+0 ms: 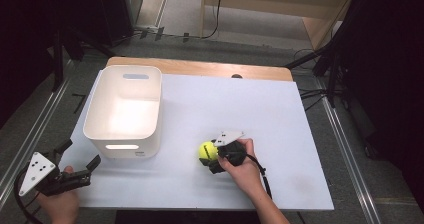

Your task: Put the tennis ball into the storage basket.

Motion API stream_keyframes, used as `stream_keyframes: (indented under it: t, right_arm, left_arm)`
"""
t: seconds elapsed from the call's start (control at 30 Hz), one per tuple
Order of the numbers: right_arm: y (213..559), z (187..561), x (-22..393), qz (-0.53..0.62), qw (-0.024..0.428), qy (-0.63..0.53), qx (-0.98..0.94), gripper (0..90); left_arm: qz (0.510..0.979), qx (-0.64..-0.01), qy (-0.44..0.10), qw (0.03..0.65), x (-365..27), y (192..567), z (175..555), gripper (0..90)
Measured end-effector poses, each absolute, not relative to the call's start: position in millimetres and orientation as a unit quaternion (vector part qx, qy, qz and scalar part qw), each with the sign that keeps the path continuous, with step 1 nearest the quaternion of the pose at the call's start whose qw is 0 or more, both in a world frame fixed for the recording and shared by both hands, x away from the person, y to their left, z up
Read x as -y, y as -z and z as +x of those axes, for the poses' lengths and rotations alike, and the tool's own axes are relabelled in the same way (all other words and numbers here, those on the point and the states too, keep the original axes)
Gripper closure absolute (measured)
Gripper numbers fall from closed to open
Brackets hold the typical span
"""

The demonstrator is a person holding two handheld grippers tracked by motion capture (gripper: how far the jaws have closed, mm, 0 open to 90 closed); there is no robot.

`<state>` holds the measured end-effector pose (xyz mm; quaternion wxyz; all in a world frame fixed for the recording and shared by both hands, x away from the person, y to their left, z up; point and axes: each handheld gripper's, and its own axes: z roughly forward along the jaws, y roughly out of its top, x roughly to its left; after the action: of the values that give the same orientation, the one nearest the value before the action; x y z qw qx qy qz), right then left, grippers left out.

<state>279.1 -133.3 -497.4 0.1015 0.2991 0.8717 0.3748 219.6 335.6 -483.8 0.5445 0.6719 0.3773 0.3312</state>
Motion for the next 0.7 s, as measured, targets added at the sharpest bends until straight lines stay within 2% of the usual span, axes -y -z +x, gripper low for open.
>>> stream_keyframes:
  t: [0.3,0.7]
  right_arm:
    - [495.8,281.3,136.8,0.294,0.079,-0.38,-0.873,24.4]
    - [478.2,285.8,137.3,0.28,0.075,-0.396,-0.871,24.4]
  left_arm:
    - [0.673,-0.377,-0.332,0.543,-335.4,483.8,219.8,0.0]
    - [0.673,-0.376,-0.332,0.543,-335.5,483.8,219.8,0.0]
